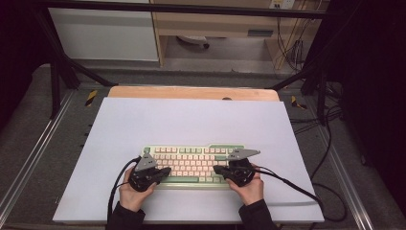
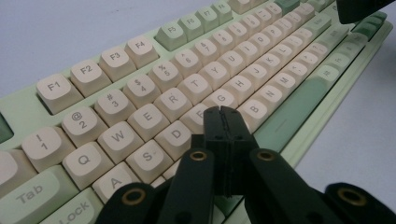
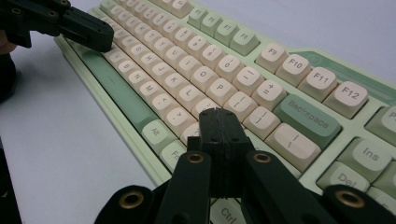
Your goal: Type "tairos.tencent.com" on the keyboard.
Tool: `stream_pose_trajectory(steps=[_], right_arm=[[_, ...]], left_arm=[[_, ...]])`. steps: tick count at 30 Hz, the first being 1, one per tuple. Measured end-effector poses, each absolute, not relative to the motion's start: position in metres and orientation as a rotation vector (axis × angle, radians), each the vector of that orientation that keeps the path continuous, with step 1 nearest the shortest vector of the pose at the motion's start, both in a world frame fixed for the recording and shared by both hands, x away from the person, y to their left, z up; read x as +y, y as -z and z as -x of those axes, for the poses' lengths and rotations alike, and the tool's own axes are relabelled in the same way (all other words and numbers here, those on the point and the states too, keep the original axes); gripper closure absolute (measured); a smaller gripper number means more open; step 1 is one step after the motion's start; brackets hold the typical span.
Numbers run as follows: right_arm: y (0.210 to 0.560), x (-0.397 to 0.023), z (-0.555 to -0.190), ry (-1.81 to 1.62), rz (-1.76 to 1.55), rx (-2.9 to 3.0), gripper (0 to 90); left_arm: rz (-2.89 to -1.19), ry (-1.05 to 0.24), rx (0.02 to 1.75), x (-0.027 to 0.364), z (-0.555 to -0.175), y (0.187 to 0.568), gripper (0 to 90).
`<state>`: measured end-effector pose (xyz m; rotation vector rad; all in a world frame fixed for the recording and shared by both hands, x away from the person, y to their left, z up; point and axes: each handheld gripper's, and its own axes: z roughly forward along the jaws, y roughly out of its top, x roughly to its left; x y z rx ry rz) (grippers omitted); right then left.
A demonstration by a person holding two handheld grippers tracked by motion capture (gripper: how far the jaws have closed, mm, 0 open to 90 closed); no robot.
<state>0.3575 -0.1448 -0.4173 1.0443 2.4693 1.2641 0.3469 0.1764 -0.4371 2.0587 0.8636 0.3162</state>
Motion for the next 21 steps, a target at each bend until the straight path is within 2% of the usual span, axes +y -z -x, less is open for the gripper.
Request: stream_pose_trajectory(steps=[21], right_arm=[[0.414, -0.145, -0.359, -1.303, -1.055, 2.454, 90.0]], left_arm=[[-2.006, -0.345, 0.876, 0.193, -0.344, 0.426, 90.0]])
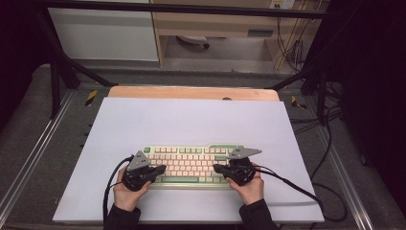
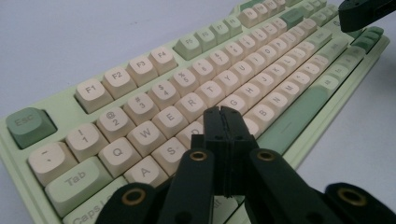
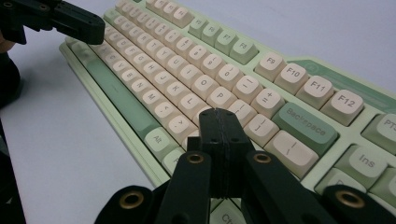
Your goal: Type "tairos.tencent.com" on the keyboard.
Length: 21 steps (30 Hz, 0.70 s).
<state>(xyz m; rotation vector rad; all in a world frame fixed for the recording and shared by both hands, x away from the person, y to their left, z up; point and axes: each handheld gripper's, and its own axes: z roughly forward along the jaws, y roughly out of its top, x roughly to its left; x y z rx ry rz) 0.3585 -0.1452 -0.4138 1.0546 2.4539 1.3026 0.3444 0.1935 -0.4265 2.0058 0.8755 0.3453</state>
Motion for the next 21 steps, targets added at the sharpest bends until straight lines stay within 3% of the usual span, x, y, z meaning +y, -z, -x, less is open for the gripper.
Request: stream_pose_trajectory(steps=[21], right_arm=[[0.412, -0.118, -0.372, -1.353, -1.067, 2.440, 90.0]], left_arm=[[-1.980, -0.359, 0.908, 0.205, -0.346, 0.426, 90.0]])
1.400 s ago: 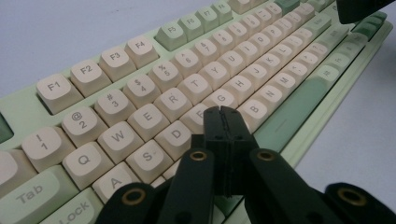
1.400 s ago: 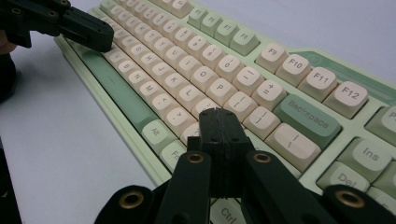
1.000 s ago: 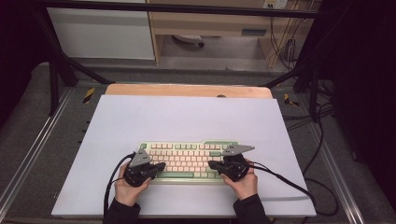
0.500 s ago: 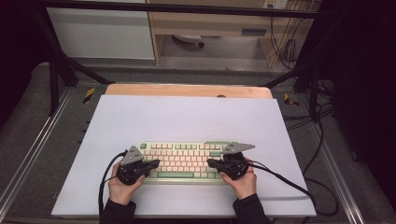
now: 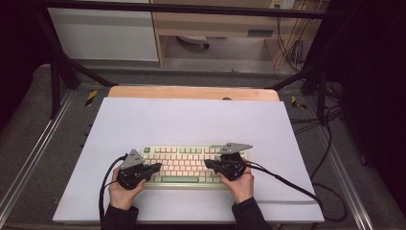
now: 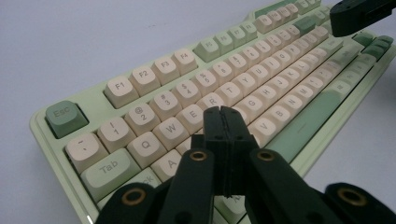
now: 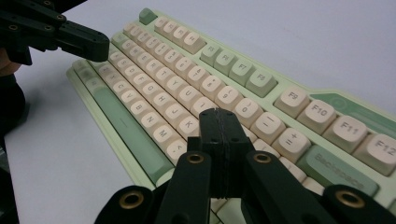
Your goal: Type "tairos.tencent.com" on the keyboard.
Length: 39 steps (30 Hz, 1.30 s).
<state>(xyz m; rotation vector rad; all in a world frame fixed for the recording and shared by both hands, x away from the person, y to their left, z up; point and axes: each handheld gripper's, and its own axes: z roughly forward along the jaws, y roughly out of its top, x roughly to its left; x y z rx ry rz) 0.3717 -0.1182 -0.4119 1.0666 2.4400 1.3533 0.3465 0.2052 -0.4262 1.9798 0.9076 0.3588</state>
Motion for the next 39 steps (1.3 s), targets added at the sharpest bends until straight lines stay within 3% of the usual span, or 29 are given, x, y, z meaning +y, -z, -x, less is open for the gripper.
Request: stream_pose_trajectory(steps=[16, 39], right_arm=[[0.424, -0.091, -0.390, -1.299, -1.076, 2.473, 90.0], [0.430, -0.090, -0.392, -1.261, -1.073, 2.484, 90.0]], left_arm=[[-1.971, -0.357, 0.916, 0.208, -0.346, 0.427, 90.0], [-1.971, -0.358, 0.912, 0.208, -0.346, 0.427, 90.0]])
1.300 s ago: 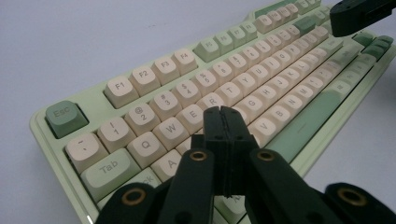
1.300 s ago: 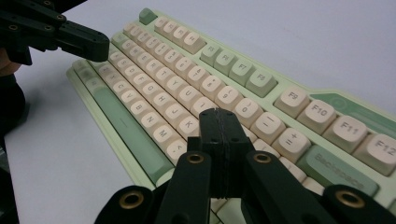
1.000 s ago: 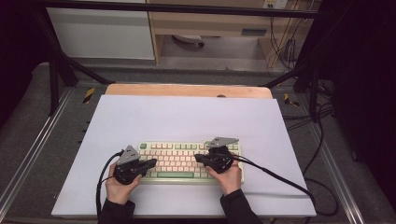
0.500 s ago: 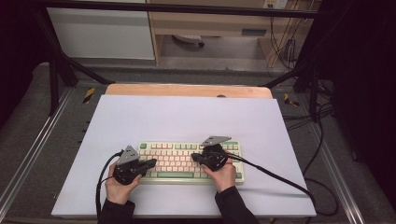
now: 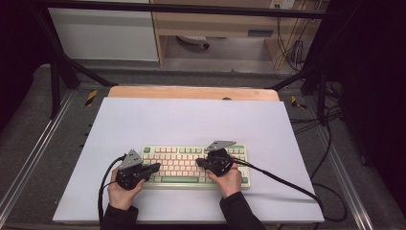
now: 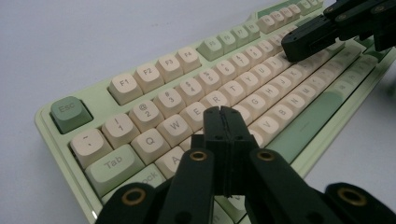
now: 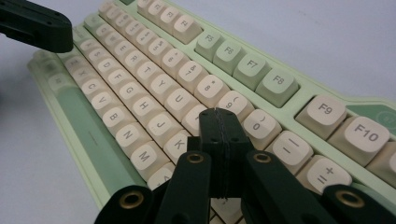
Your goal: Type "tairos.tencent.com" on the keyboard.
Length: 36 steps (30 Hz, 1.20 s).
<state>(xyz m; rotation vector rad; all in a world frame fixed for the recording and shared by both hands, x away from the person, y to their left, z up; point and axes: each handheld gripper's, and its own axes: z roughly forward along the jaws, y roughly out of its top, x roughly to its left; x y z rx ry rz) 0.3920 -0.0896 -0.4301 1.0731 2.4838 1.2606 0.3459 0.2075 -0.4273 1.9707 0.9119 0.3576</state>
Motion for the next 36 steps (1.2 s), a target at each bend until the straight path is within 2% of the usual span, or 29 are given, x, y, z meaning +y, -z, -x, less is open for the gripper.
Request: stream_pose_trajectory(steps=[16, 36], right_arm=[[0.413, -0.094, -0.372, -1.319, -1.005, 2.484, 90.0], [0.418, -0.081, -0.362, -1.337, -0.971, 2.529, 90.0]], left_arm=[[-1.974, -0.357, 0.911, 0.208, -0.346, 0.428, 90.0], [-1.974, -0.357, 0.909, 0.207, -0.345, 0.427, 90.0]])
